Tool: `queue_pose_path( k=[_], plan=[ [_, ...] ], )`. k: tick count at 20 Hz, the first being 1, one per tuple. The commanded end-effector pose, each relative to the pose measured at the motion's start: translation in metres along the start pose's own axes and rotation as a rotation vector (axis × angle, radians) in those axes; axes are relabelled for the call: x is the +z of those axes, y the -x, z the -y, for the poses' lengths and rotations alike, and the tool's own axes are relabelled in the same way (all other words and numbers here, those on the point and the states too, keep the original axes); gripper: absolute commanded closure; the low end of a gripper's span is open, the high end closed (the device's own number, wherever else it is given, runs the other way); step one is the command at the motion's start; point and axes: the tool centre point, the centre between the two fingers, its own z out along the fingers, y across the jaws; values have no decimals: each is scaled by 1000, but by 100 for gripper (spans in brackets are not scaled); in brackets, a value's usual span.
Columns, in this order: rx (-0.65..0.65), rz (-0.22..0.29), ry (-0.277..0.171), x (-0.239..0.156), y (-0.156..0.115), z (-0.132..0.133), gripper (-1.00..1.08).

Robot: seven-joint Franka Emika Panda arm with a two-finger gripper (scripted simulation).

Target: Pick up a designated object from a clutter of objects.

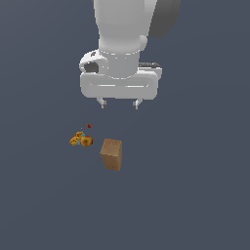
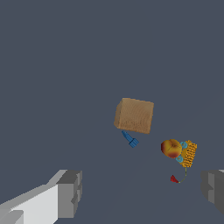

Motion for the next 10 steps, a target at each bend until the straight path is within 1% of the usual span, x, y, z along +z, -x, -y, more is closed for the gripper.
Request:
queue_pose_path(
  k=[1, 5, 10],
  plan=[
    [5, 3, -1, 4, -1, -1, -92],
    [22, 8, -5, 18, -7, -4, -92],
    [59, 21, -13, 47, -18, -10, -92]
  ],
)
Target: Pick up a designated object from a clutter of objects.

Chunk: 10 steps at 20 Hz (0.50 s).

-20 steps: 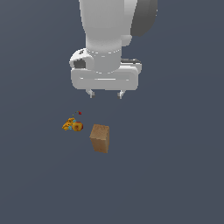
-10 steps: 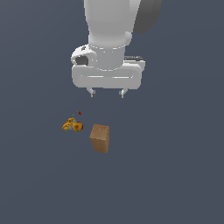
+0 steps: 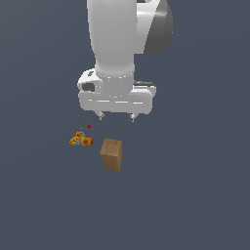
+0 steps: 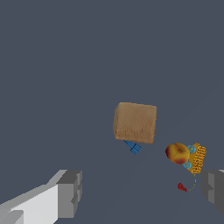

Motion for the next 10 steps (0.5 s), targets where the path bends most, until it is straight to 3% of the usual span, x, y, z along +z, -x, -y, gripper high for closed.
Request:
queue_pose_path(
  k=[1, 10],
  plan=[
    [22, 8, -4, 18, -6, -4, -92],
    [104, 35, -12, 86, -24, -19, -92]
  ],
)
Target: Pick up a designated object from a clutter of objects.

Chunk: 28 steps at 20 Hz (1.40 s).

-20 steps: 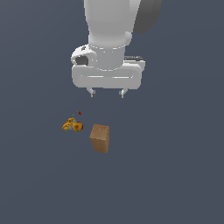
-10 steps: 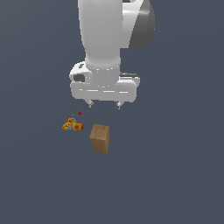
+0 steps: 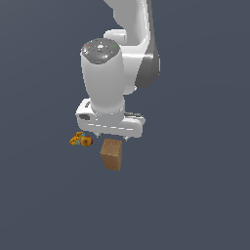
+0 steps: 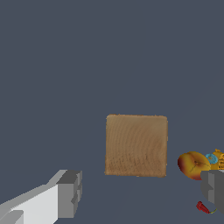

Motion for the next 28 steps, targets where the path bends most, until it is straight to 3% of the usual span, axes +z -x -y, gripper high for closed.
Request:
queue_pose_path(
  k=[1, 28],
  plan=[
    [18, 4, -1, 14, -4, -3, -92],
    [40, 11, -1, 83, -7, -7, -92]
  ],
)
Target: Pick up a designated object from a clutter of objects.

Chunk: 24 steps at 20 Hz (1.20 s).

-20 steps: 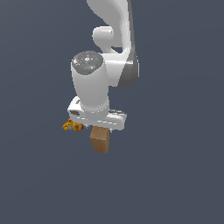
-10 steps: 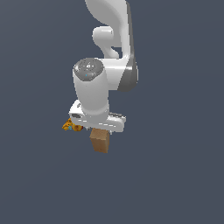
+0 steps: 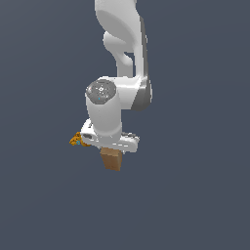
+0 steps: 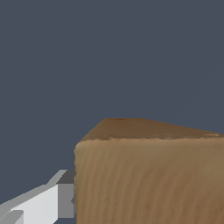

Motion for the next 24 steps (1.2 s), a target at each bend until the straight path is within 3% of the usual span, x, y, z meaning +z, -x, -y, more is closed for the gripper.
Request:
queue_pose_path(
  k=[1, 15, 24],
  plan=[
    [0, -1, 0, 1, -1, 0, 108],
    [0, 0, 0, -5, 0, 1, 108],
    [0, -1, 0, -53, 1, 16, 108]
  ],
)
